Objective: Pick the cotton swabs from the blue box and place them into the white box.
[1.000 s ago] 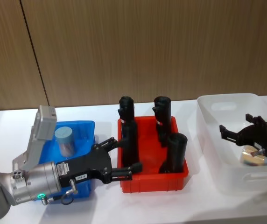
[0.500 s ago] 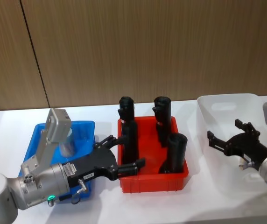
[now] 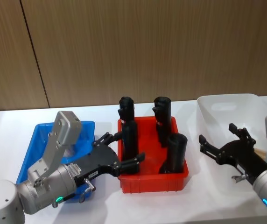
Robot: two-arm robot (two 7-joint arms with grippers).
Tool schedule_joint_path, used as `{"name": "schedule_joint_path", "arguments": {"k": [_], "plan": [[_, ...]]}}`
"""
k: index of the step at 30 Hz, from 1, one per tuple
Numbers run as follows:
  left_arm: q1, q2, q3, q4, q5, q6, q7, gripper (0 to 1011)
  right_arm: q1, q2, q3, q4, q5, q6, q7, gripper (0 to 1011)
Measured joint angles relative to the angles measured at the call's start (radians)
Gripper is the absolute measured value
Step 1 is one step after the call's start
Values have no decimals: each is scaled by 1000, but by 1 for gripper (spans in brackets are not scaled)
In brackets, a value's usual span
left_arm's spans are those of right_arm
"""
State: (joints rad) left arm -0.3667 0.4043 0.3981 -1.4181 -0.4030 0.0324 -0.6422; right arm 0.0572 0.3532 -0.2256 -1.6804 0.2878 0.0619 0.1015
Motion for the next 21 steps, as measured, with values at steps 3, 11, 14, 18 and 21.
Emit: {"name": "schedule_joint_path", "arguments": {"k": [3, 11, 14, 18, 21], "plan": [[9, -1, 4, -14, 13, -2, 43, 1004, -21, -5, 0, -26, 0, -8, -10, 1002], [29, -5, 13, -47, 45, -5, 142, 1004, -67, -15, 0, -81, -1, -26, -33, 1002], [37, -6, 16, -59, 57, -6, 179, 1004, -71, -16, 0, -85, -1, -28, -35, 1002], [49, -9, 21, -79, 77, -8, 240, 1004, -72, -16, 0, -86, -1, -28, -35, 1001], [55, -10, 24, -89, 86, -9, 270, 1004, -72, -16, 0, -86, -1, -28, -35, 1002]]}}
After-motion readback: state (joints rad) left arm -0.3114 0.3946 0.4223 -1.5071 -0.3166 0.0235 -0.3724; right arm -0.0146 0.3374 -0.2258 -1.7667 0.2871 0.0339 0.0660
